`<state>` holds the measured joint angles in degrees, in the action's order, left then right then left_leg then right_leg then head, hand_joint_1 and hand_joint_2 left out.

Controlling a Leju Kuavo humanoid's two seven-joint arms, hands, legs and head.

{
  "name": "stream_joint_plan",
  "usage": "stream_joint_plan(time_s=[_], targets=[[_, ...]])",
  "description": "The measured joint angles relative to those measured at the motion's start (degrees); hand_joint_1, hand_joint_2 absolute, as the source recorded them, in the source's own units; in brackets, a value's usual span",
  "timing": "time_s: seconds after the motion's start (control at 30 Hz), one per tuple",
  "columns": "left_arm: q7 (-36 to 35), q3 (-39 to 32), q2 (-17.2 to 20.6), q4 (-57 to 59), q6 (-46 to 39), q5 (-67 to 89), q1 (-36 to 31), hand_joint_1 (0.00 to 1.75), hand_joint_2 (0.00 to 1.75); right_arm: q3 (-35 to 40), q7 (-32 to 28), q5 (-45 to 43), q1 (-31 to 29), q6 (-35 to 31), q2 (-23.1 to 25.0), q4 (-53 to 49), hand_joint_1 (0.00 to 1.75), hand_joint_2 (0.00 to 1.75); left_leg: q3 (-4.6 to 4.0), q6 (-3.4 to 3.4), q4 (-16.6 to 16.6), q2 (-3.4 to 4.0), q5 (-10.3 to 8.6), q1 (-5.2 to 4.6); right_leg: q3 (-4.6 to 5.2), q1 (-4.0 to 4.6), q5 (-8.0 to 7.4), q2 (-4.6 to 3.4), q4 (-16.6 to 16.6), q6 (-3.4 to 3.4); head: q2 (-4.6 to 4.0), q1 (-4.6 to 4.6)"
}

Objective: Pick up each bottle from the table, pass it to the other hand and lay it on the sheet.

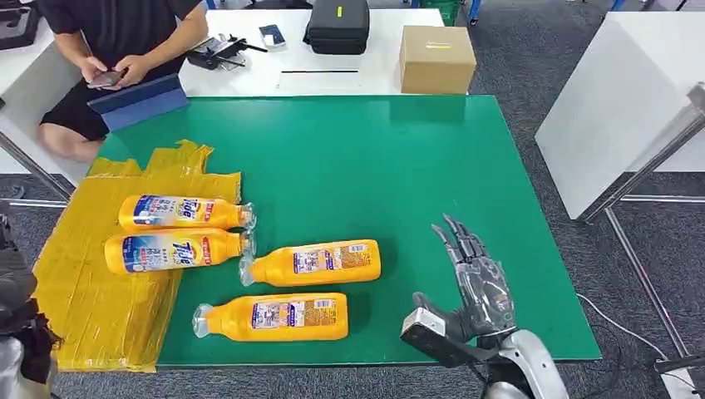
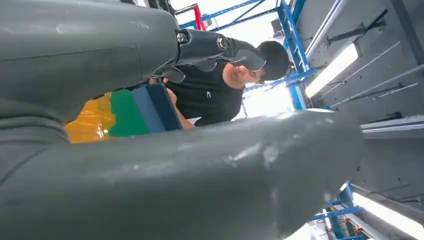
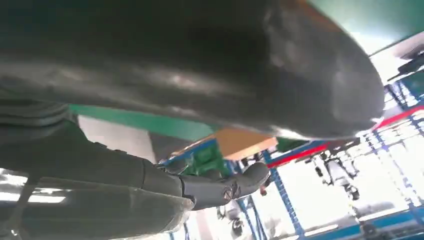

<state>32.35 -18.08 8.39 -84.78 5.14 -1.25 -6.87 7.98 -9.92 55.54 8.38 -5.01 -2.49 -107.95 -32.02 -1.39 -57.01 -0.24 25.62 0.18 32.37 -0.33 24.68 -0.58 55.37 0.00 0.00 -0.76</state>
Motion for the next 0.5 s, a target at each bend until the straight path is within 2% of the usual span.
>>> stream_joint_plan(time_s=[0.07, 0.1, 0.3, 0.5], targets=[[-0.02, 0.00, -0.18, 0.02, -0.02, 0.00, -0.18, 0.00, 0.00, 1.26, 0.00, 0.19, 0.34, -0.04, -0.22, -0.24, 0.00, 0.00, 0.00, 0.00, 0.00, 0.00, 0.00, 0.00, 0.00, 0.00, 0.00, 0.00, 0.00, 0.00, 0.00, -0.02], [-0.13, 0.00, -0.24, 0.04, -0.02, 0.00, -0.31, 0.00, 0.00, 2.35, 0.02, 0.78, 0.56, -0.22, -0.59, -0.33, 0.00, 1.75, -0.01, 0.00, 0.01, 0.00, 0.00, 0.00, -0.01, 0.00, 0.00, 0.00, 0.00, 0.00, 0.00, -0.02], [-0.48, 0.00, -0.64, 0.13, -0.50, 0.18, -0.38, 0.00, 0.00, 14.39, 4.46, 4.70, 0.19, -3.00, -1.09, 0.57, 0.00, 1.75, -0.01, 0.00, 0.02, 0.01, 0.00, 0.01, -0.01, 0.01, 0.00, -0.01, 0.00, 0.00, 0.00, 0.00], [-0.66, 0.48, -1.25, 1.24, -0.55, 0.83, -1.84, 0.00, 0.00, 20.83, 8.74, 7.23, -3.44, -2.82, -0.07, 2.27, 0.00, 1.75, 0.03, 0.02, 0.01, 0.00, -0.03, 0.01, -0.02, 0.01, 0.00, 0.02, 0.00, 0.00, 0.00, -0.02]])
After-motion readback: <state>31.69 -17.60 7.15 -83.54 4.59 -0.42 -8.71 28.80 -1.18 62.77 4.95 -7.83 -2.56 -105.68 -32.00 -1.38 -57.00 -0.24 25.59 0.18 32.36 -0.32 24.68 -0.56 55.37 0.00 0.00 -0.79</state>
